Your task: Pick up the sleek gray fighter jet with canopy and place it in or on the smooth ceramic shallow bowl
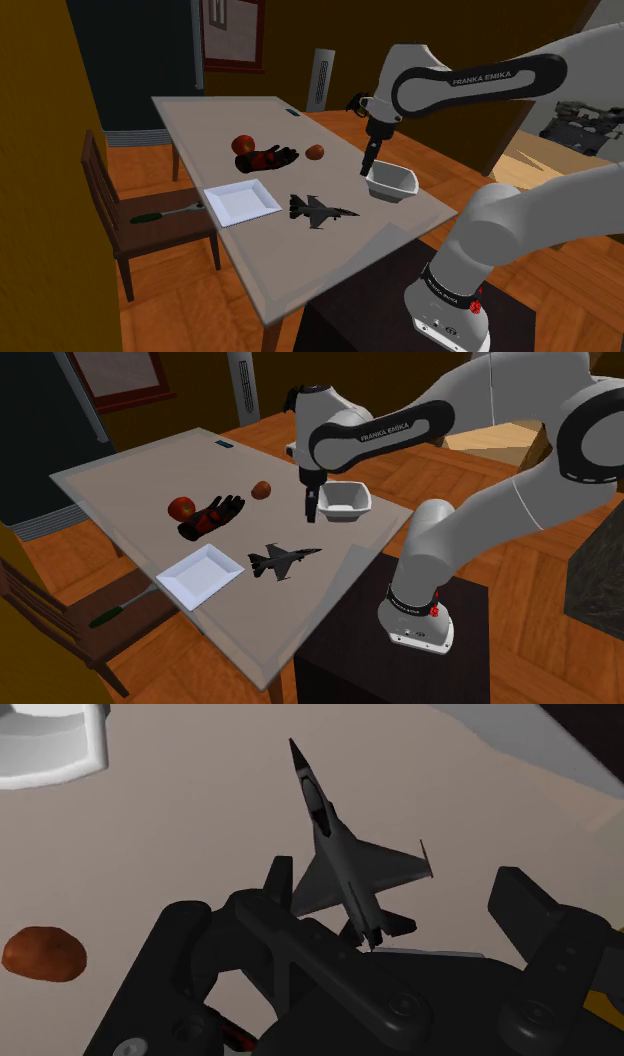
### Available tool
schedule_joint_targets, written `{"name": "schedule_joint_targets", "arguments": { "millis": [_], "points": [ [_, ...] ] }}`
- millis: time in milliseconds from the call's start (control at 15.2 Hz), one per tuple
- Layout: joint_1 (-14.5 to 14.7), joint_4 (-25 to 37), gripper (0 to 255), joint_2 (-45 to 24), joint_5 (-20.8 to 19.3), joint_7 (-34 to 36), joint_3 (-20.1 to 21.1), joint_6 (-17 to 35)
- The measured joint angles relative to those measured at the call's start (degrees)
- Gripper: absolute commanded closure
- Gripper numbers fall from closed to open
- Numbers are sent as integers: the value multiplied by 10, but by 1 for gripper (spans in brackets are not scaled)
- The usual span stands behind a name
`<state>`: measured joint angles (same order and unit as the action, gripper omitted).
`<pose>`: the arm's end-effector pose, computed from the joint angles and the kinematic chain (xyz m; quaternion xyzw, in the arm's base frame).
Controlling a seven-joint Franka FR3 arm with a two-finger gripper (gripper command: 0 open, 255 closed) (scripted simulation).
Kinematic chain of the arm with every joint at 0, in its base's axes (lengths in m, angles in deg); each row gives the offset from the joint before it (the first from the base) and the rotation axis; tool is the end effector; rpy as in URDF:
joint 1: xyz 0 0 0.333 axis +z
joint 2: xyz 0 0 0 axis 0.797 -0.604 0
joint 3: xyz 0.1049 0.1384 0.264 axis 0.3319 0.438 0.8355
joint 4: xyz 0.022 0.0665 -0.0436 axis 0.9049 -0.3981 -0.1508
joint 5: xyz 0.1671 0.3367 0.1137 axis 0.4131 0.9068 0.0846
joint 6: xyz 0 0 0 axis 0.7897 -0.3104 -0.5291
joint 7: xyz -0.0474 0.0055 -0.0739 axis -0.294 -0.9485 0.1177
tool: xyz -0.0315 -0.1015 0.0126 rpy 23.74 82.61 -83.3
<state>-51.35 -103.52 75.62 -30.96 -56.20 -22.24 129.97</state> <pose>0.3240 -0.0333 0.4365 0.9828 0.1820 0.0140 0.0265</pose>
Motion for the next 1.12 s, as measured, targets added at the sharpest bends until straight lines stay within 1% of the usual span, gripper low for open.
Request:
{"name": "schedule_joint_targets", "arguments": {
  "millis": [66,264,396,594,726,792,858,924,990,1122],
  "points": [
    [0,-14,0,-6,-4,-13,-8,25],
    [9,-43,0,-51,-10,-42,-28,111],
    [9,-62,0,-83,-17,-72,-48,171],
    [20,-79,0,-160,-18,-116,-80,277],
    [40,-81,0,-216,-6,-142,-95,343],
    [48,-81,0,-242,3,-165,-110,372],
    [62,-73,0,-271,19,-191,-124,398],
    [83,-72,0,-310,45,-224,-142,436],
    [106,-67,0,-340,81,-261,-157,465],
    [131,-65,0,-374,135,-310,-171,498]
  ]
}}
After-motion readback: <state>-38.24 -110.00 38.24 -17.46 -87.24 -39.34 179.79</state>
